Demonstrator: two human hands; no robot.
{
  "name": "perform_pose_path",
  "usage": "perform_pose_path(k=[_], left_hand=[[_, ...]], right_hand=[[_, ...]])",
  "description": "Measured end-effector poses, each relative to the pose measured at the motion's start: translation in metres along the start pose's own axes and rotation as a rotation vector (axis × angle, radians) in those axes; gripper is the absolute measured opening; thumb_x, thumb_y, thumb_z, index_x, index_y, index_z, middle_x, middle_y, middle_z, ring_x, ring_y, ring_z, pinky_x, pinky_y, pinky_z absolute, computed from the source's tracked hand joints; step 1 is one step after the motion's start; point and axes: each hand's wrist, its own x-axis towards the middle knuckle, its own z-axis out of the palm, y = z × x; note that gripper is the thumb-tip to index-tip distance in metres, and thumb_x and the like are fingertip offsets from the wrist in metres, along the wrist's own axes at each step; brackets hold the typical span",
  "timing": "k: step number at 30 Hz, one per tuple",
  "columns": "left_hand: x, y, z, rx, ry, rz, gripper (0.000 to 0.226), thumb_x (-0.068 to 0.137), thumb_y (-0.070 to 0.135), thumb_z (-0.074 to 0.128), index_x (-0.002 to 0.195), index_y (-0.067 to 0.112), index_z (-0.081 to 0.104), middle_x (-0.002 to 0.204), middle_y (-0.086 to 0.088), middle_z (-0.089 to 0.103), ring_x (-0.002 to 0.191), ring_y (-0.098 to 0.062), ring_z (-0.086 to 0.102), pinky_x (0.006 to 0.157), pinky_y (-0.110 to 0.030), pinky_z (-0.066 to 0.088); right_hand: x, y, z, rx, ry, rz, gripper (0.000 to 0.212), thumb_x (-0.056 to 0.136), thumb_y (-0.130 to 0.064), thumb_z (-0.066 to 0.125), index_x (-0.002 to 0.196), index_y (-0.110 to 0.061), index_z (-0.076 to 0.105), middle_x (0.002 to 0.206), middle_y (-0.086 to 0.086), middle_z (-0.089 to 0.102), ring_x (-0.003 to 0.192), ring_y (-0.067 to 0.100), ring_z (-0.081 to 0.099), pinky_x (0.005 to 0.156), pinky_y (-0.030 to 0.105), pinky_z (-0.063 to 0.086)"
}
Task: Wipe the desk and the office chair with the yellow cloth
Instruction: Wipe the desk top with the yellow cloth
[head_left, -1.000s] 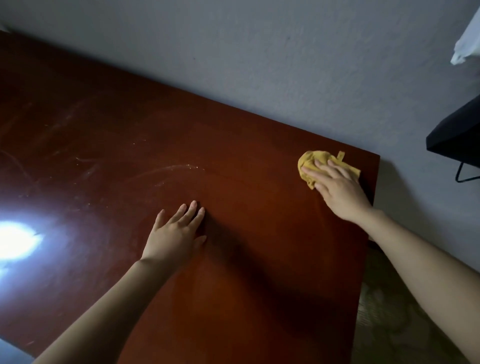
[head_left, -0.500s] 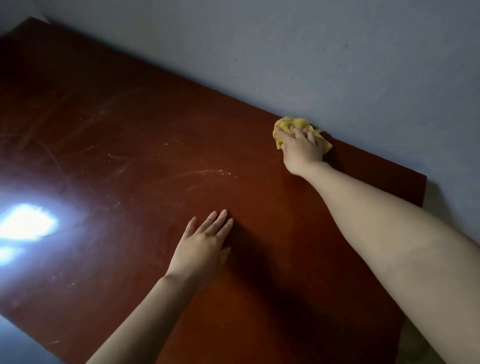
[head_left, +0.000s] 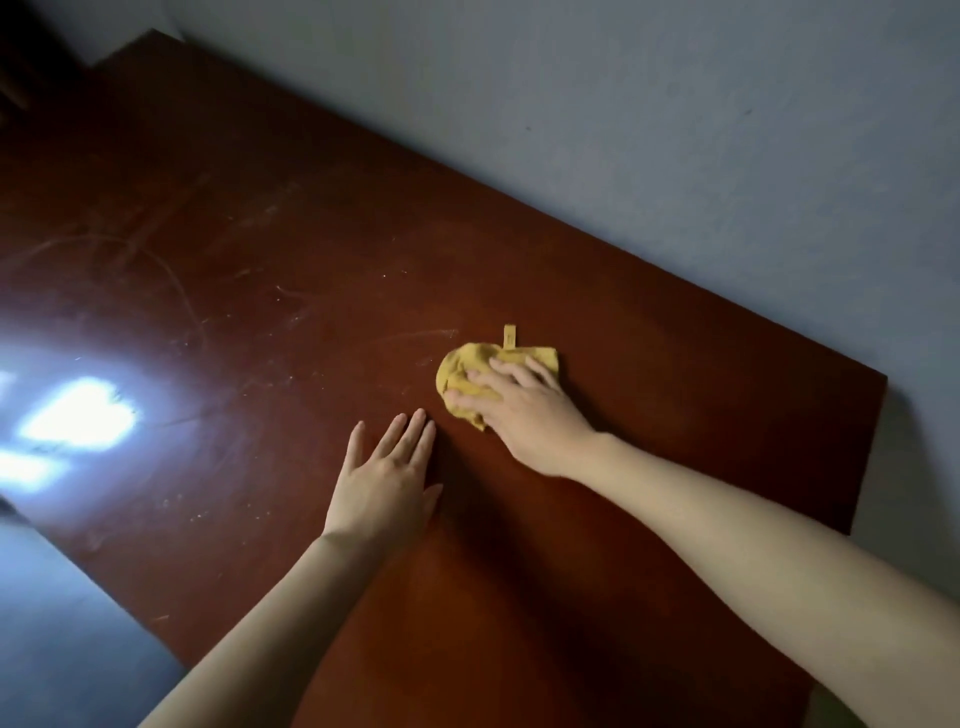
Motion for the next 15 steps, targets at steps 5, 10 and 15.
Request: perform_pose_path(k=[5, 10, 15], left_hand=[[0.004, 0.003, -0.001, -0.031, -0.019, 0.001, 0.069, 0.100, 0.049, 0.028, 0.153, 0.019, -0.005, 0.160, 0.002, -0.009, 0.148, -0.015, -0.006, 0.117, -0.042, -0.003], [0.009, -0.005, -0.004, -0.064, -0.041, 0.031, 0.068, 0.100, 0.048, 0.032, 0.153, 0.020, 0.000, 0.161, 0.003, -0.006, 0.148, -0.012, -0.002, 0.117, -0.042, 0.000], [0.011, -0.004, -0.003, -0.096, -0.035, 0.029, 0.068, 0.100, 0.045, 0.034, 0.153, 0.020, 0.000, 0.161, 0.003, -0.006, 0.148, -0.013, -0.003, 0.118, -0.040, 0.001]], right_hand=[[-0.054, 0.012, 0.000, 0.073, -0.045, -0.185, 0.045, 0.097, -0.020, 0.045, 0.138, -0.040, 0.044, 0.147, -0.006, 0.041, 0.139, 0.021, 0.030, 0.117, 0.045, 0.013], [-0.072, 0.063, -0.011, 0.067, -0.011, -0.032, 0.047, 0.093, -0.019, 0.054, 0.135, -0.038, 0.048, 0.143, -0.008, 0.046, 0.135, 0.020, 0.036, 0.112, 0.038, 0.021], [-0.054, 0.119, -0.028, 0.051, 0.012, 0.236, 0.045, 0.097, -0.023, 0.046, 0.139, -0.039, 0.041, 0.148, -0.006, 0.039, 0.138, 0.021, 0.029, 0.113, 0.038, 0.021]])
